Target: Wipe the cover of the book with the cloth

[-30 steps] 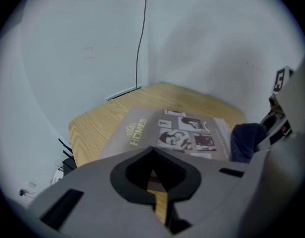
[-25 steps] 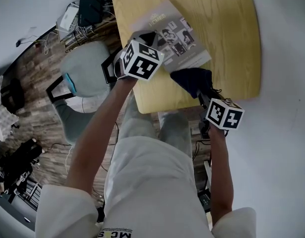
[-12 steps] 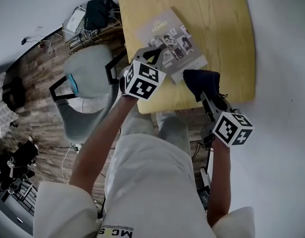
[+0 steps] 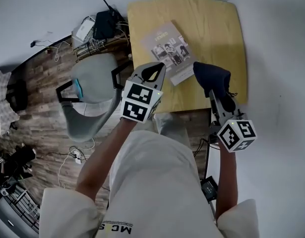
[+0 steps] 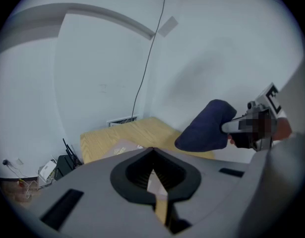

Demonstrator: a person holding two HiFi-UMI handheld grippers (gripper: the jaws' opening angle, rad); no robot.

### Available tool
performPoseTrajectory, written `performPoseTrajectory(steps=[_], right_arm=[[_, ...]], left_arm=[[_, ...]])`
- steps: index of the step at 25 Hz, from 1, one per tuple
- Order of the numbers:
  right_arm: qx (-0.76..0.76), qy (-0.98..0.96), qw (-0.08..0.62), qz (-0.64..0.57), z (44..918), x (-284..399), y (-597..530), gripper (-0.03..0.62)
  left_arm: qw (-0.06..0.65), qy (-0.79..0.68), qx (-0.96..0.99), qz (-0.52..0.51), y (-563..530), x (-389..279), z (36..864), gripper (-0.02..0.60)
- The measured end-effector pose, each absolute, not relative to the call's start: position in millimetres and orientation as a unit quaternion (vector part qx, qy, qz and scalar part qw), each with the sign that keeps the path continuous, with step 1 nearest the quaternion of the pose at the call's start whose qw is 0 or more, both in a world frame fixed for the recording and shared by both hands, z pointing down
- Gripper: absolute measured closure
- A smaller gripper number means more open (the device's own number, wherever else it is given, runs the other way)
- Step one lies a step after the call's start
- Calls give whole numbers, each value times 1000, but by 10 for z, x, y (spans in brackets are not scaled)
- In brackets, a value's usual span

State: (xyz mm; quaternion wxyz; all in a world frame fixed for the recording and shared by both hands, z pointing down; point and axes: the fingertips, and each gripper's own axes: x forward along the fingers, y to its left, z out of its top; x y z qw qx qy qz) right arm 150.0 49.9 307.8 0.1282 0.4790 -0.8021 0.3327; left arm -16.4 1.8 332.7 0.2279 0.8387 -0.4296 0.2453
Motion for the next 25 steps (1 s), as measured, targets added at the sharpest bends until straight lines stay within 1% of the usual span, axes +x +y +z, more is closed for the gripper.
performPoseTrajectory(steps=[7,12,16,21,25], right_arm=[[482,-841,106,223,2315,1509,583,493],[483,-845,59,224,2072,1578,737,493],[482,-852,62,197,1967,1695,822,493],[519,-842,60,135,1779,1832,781,499],[523,-839,43,142,1746,1836,812,499]], left_arm=[[231,-446,847,173,406,-158,2569,572],[230,-443,854,144,666,-97,2236,572],[202,-432,870,129,773,17,1930,572],[185,-422,878,130,815,175,1876,572],[186,-420,879,125,891,245,1872,572]])
